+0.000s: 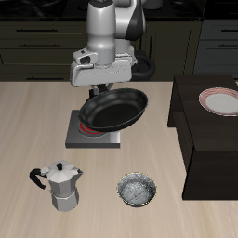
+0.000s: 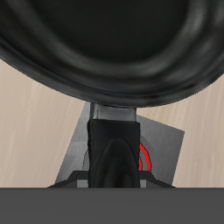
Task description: Place the frypan on the top layer of the shelf
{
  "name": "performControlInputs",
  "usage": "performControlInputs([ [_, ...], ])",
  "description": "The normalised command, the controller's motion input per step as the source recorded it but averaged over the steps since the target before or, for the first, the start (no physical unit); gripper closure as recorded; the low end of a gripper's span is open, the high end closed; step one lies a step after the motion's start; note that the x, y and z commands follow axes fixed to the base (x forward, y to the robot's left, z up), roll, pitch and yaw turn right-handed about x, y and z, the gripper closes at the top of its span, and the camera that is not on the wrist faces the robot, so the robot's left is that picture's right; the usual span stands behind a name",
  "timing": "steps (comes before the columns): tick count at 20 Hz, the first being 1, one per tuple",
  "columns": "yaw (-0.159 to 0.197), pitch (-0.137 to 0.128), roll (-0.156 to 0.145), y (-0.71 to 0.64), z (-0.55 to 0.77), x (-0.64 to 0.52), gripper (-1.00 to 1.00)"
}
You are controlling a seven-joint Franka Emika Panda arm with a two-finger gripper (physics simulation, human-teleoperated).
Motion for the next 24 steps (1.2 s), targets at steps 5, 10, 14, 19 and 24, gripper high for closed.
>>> performControlInputs([
  [5, 0.168, -0.005, 0.034, 0.06, -0.09, -0.01, 1.0],
  [10, 0.204, -0.053, 0.012, 0.09, -0.06, -0.03, 1.0],
  [14, 0.122, -0.027, 0.007, -0.05, 0.02, 0.01, 1.0],
  [19, 0.143, -0.053, -0.016, -0.1, 0.04, 0.05, 1.0],
  [24, 0.057, -0.036, -0.036, -0.17, 0.08, 0.04, 1.0],
])
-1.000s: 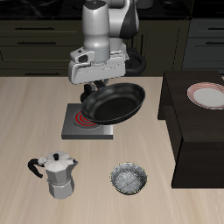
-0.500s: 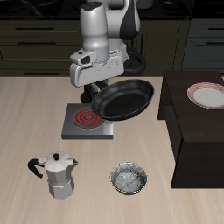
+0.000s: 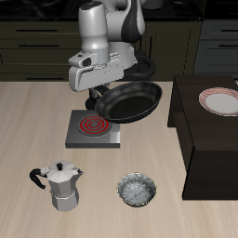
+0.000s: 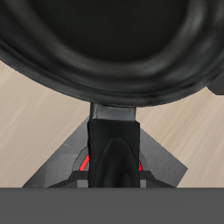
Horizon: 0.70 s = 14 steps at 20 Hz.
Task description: Place the frypan on the top layer of the shelf
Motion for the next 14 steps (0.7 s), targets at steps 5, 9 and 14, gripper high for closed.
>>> performControlInputs([
  [5, 0.085, -0.008, -0.013, -0.17, 0.0, -0.06, 1.0],
  [9, 0.16, -0.04, -0.007, -0.08, -0.04, -0.05, 1.0],
  [14, 0.092, 0.0, -0.022, -0.16, -0.06, -0.02, 1.0],
])
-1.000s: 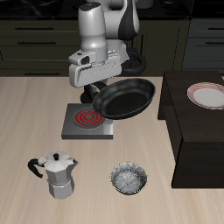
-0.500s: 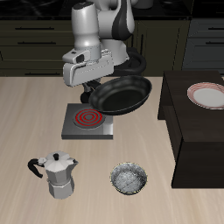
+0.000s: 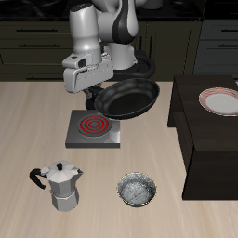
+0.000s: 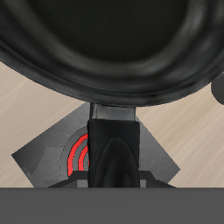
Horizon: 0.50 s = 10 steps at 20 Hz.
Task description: Place the frypan on the top layer of the shelf
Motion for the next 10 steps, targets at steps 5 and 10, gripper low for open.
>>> performControlInputs([
  [5, 0.012, 0.037, -0.001, -0.04, -0.11, 0.04, 1.0],
  [10, -0.014, -0.008, -0.014, -0.03, 0.03, 0.08, 1.0],
])
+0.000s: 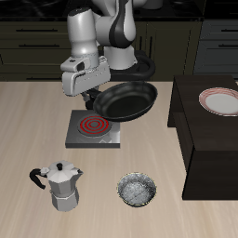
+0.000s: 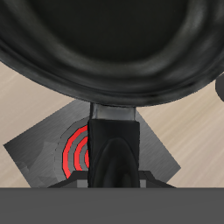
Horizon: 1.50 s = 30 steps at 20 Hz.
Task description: Place the frypan on the top layer of the shelf
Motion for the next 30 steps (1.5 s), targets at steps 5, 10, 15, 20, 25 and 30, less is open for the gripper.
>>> performControlInputs([
  [5, 0.032, 0.002, 0.001, 0.09, -0.08, 0.19, 1.0],
  [10, 0.052, 0.013, 0.006, 0.12, -0.12, 0.22, 1.0],
  [15, 0.056, 0.001, 0.003, 0.1, -0.07, 0.12, 1.0],
  [20, 0.05, 0.009, 0.008, 0.11, -0.1, 0.19, 1.0],
  [25, 0.04, 0.021, 0.015, 0.08, -0.09, 0.15, 1.0],
  [30, 0.004, 0.012, 0.005, 0.09, -0.02, 0.06, 1.0],
])
